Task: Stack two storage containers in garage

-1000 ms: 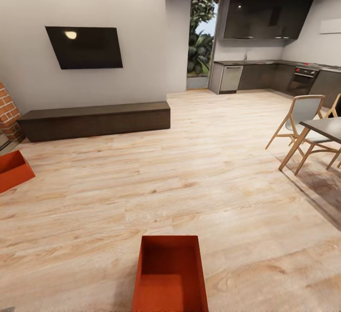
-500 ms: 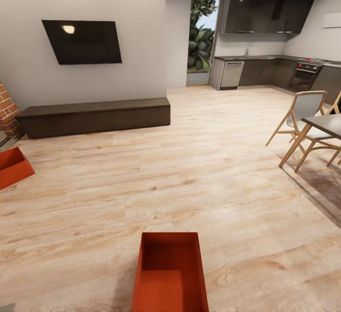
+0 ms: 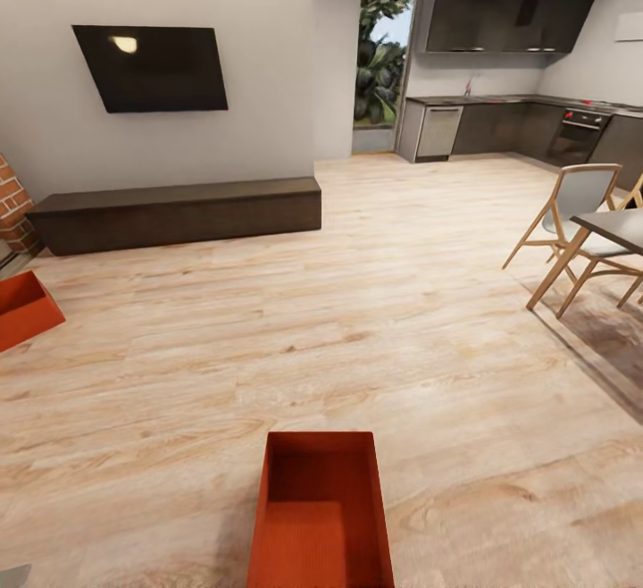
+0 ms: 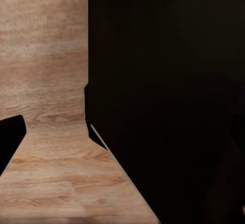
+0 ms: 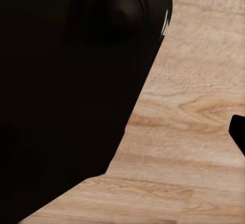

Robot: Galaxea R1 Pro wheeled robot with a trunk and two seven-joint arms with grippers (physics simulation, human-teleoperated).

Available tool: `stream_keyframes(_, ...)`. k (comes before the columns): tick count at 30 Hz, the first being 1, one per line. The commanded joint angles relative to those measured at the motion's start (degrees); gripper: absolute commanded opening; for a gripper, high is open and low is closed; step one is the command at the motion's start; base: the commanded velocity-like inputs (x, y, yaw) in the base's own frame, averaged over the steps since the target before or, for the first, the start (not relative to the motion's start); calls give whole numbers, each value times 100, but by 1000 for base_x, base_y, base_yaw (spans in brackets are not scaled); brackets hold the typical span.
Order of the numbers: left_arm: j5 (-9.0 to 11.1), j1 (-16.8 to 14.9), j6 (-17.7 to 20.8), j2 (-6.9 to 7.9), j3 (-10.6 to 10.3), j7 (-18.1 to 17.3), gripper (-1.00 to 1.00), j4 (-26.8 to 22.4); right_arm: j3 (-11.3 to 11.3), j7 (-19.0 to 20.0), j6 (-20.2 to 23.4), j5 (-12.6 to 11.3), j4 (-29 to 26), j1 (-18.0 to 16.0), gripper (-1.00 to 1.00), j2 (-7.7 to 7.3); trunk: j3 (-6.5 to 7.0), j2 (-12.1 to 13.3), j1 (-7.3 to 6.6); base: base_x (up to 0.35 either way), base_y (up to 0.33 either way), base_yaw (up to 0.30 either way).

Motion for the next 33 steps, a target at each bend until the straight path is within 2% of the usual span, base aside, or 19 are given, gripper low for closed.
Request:
stream_keyframes(1,44,-1,5,0,-1,-1,100,-3,49,-3,-28,-56,11,-4,100,3,-14,-2,-1,0,0,0)
stream_keyframes(33,44,-1,5,0,1,-1,100,-3,49,-3,-31,-56,11,-4,100,1,-304,-2,-1,0,0,0)
